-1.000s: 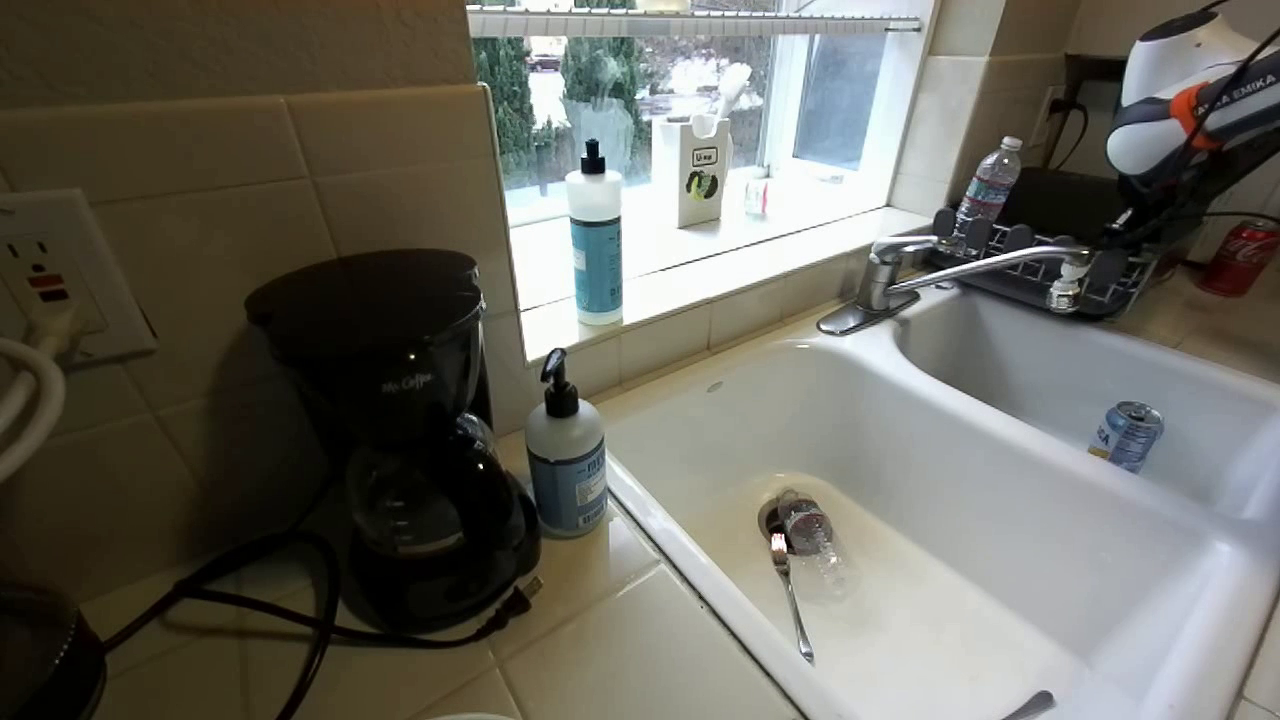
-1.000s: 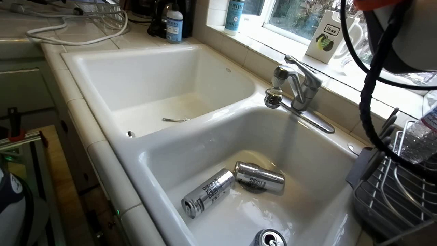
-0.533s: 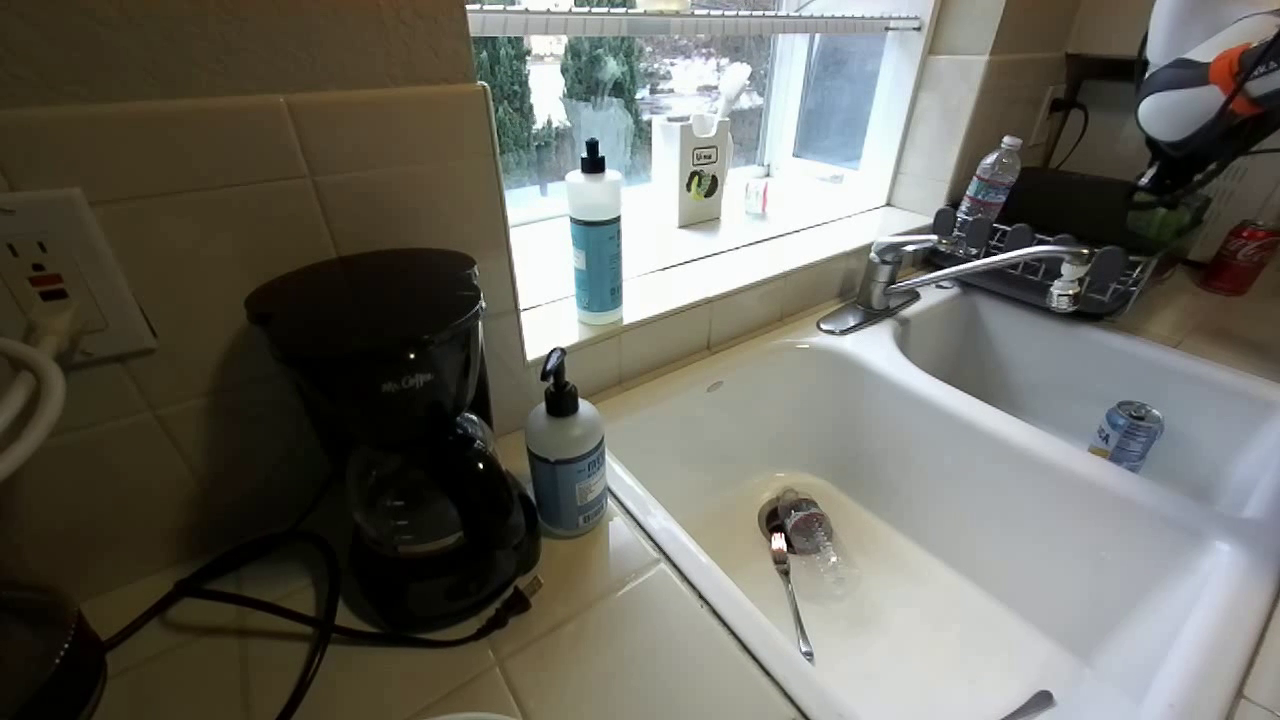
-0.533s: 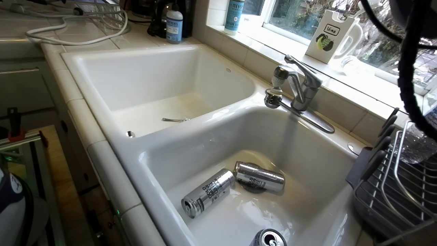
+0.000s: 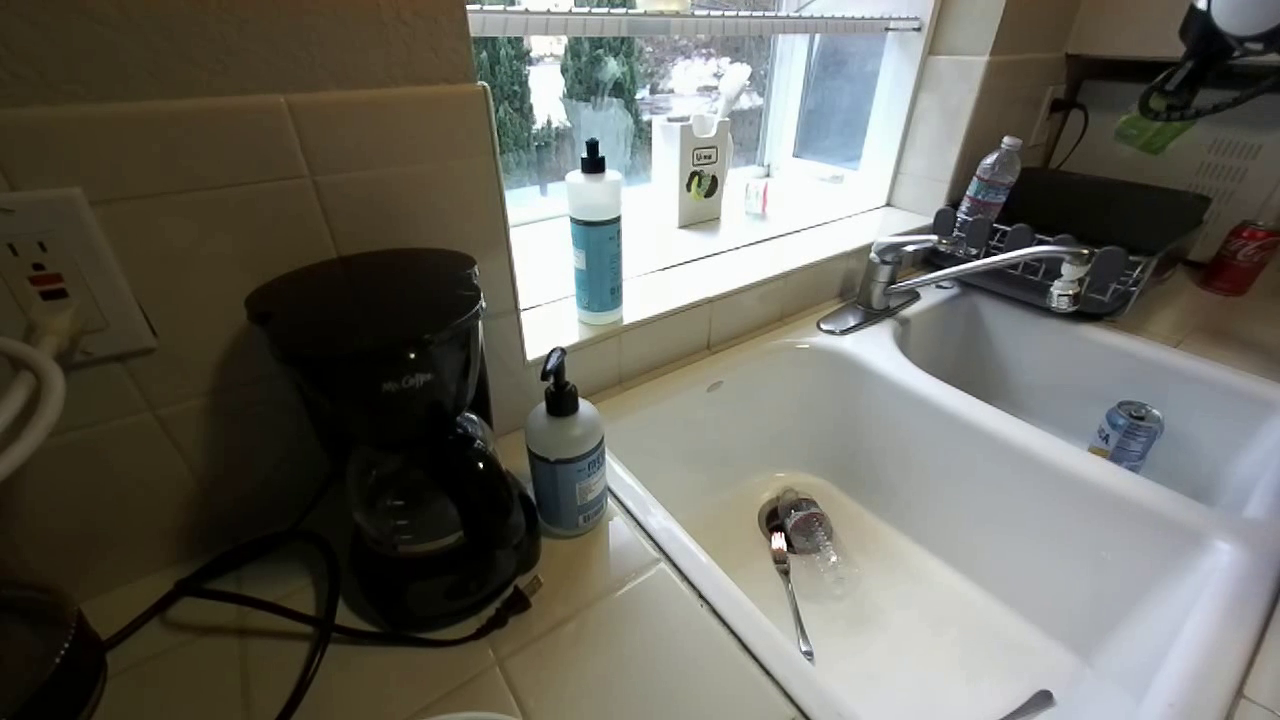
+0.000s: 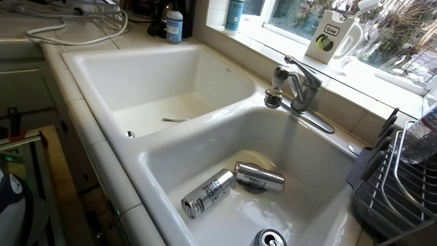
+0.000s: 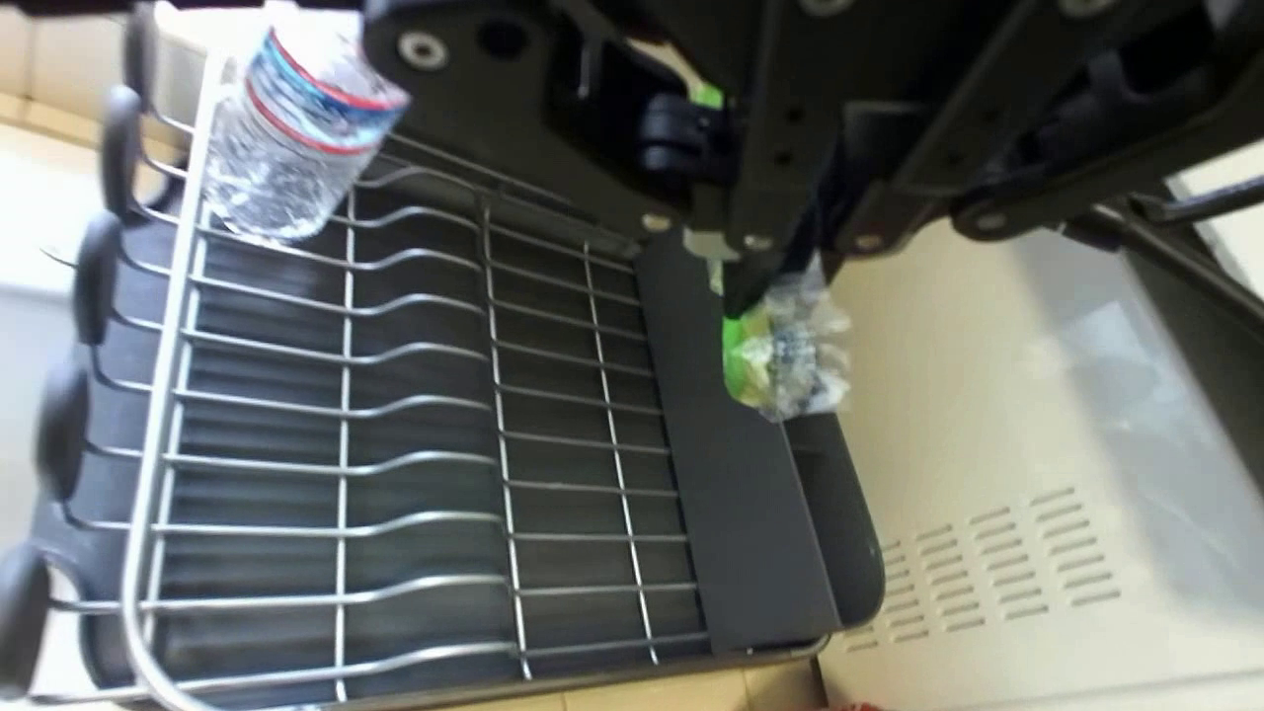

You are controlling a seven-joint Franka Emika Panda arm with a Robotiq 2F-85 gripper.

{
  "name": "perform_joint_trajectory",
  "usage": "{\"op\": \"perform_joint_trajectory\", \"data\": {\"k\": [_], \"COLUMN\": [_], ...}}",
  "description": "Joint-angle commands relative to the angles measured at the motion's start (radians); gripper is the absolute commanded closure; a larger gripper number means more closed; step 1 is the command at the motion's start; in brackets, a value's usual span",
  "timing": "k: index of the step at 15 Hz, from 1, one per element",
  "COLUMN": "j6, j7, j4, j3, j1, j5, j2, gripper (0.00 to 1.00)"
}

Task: Put the green object from the dishrack on the window.

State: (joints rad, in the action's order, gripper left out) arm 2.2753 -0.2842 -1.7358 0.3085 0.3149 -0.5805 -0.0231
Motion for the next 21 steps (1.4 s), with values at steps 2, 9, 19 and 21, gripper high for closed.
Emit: {"op": "perform_joint_trajectory", "data": {"k": [2, 9, 19, 21], "j6": [0.023, 0.041, 0.113, 0.197], "j7": [-0.142, -0.417, -0.647, -0.644], "j4": [-0.185, -0.27, -0.244, -0.218], "j3": [-0.066, -0.105, -0.081, -0.071], "j1": [-0.069, -0.184, -0.194, -0.207], "j5": [0.006, 0.024, 0.086, 0.105], "j2": [0.236, 0.399, 0.393, 0.376], "gripper": [0.98, 0.98, 0.93, 0.98]}}
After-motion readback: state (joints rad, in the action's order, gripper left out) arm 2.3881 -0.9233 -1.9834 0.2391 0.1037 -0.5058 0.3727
